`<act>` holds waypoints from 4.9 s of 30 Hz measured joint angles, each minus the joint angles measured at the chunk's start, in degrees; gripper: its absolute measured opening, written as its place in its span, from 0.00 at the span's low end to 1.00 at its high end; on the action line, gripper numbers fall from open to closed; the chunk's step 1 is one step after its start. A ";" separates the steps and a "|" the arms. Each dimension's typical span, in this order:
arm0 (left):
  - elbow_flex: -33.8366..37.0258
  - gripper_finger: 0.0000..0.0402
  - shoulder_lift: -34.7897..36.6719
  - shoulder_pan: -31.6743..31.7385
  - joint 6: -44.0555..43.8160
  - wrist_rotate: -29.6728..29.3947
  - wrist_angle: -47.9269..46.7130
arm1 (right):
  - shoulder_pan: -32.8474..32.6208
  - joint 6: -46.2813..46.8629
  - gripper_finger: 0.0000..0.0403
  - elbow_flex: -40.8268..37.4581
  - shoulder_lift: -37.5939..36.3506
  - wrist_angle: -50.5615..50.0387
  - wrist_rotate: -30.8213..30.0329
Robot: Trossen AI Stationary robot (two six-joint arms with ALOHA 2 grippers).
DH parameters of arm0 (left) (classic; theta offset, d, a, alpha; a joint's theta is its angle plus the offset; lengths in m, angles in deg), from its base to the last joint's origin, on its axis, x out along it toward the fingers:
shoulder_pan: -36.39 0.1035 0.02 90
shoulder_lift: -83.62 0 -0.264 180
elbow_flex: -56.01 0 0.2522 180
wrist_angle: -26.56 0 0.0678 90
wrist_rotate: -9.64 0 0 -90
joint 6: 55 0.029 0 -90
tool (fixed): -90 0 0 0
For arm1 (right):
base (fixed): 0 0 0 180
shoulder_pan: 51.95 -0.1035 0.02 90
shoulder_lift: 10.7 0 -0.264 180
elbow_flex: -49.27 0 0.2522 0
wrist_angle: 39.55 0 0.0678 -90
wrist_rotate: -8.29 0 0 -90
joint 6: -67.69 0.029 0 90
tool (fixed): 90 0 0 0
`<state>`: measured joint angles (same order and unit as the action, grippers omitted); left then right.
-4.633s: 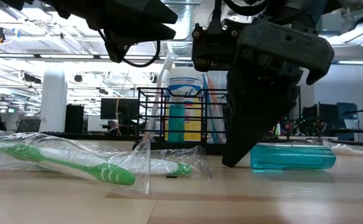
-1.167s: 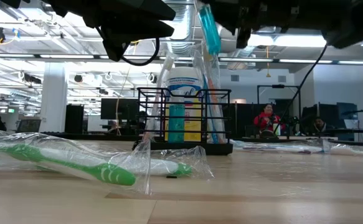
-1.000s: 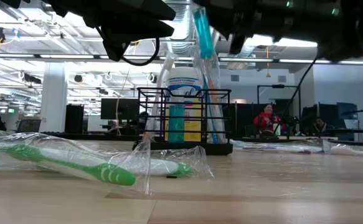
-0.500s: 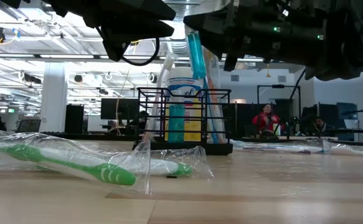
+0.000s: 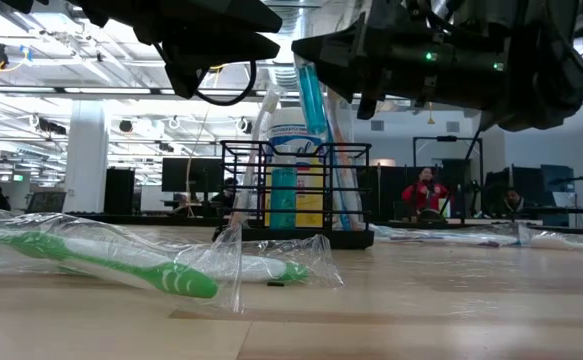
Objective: Pick & Place toothbrushing station
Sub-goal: Put the blue mouthwash into the mesh organizer, then put the orange toothbrush into the mesh organizer
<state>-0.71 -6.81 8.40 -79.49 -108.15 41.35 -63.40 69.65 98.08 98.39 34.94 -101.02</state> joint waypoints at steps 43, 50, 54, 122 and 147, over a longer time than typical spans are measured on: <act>0.00 0.26 0.00 0.00 0.02 -0.03 0.00 | 1.84 2.09 0.22 0.02 -0.02 -8.83 -0.26; 0.00 0.26 0.00 -0.01 0.02 -0.02 -0.01 | 1.81 2.15 0.24 0.02 -0.02 -10.58 -0.25; 0.00 0.26 0.00 0.00 0.02 -0.03 0.00 | 1.75 2.16 0.26 0.01 -0.02 -11.31 -0.26; 0.00 0.26 0.00 -0.04 0.00 0.00 -0.04 | -7.10 21.12 0.00 0.00 -40.93 -90.27 -4.24; 0.00 0.26 0.00 -0.01 0.00 0.00 -0.01 | 0.49 44.29 0.04 -0.02 -43.47 -132.99 12.25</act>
<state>-0.71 -6.81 8.39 -79.49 -108.15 41.34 -62.90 113.93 98.06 54.92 -98.05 -88.77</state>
